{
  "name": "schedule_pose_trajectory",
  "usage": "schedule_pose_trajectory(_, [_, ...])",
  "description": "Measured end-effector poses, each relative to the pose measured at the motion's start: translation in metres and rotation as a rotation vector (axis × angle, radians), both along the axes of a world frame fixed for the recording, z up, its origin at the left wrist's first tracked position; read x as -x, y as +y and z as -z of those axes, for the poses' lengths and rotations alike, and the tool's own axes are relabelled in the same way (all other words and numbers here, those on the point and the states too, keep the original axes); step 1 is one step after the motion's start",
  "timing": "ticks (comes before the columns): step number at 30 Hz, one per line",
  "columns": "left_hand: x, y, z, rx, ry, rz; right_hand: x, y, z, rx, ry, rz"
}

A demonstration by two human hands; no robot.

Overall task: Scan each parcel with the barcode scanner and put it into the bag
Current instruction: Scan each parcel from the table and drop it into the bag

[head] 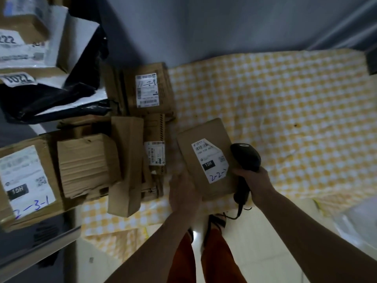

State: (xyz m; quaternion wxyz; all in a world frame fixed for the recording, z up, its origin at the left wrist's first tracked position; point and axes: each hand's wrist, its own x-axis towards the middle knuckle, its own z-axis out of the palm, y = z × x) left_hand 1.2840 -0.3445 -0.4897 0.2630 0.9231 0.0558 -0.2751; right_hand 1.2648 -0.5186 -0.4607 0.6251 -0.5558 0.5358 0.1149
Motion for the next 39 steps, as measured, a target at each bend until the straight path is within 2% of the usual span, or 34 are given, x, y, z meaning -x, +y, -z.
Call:
schedule_pose_trajectory(1, [-0.004,-0.002,0.000,-0.018,-0.190,0.113,0.000,0.000,0.001,0.024,-0.001,-0.028])
schedule_pose_trajectory(2, [-0.010,-0.006,-0.001,0.006,-0.298,0.271,-0.001,0.000,0.001,0.058,-0.002,-0.056])
schedule_pose_trajectory(4, [-0.027,-0.014,0.007,-0.051,-0.273,0.620,-0.003,0.002,-0.002,0.121,-0.012,-0.099])
schedule_pose_trajectory(6, [-0.050,-0.021,0.014,-0.212,-0.218,0.841,-0.001,0.002,-0.007,0.164,-0.037,-0.149])
schedule_pose_trajectory(8, [-0.073,-0.026,0.017,-0.281,-0.200,0.912,0.002,0.000,-0.013,0.186,-0.072,-0.189])
schedule_pose_trajectory(12, [-0.104,-0.029,0.021,-0.285,-0.165,0.962,0.005,-0.002,-0.028,0.144,-0.106,-0.266])
schedule_pose_trajectory(17, [-0.131,-0.042,0.010,-0.147,-0.049,0.761,0.004,0.000,-0.041,0.013,-0.075,-0.351])
schedule_pose_trajectory(21, [-0.151,-0.057,0.020,0.049,0.131,0.433,0.007,0.003,-0.043,-0.009,-0.060,-0.374])
schedule_pose_trajectory(25, [-0.162,-0.064,0.030,0.140,0.248,0.168,0.010,0.007,-0.041,0.006,-0.052,-0.396])
schedule_pose_trajectory(39, [-0.165,-0.064,0.034,0.187,0.336,0.134,-0.004,0.017,-0.059,0.165,-0.155,-0.589])
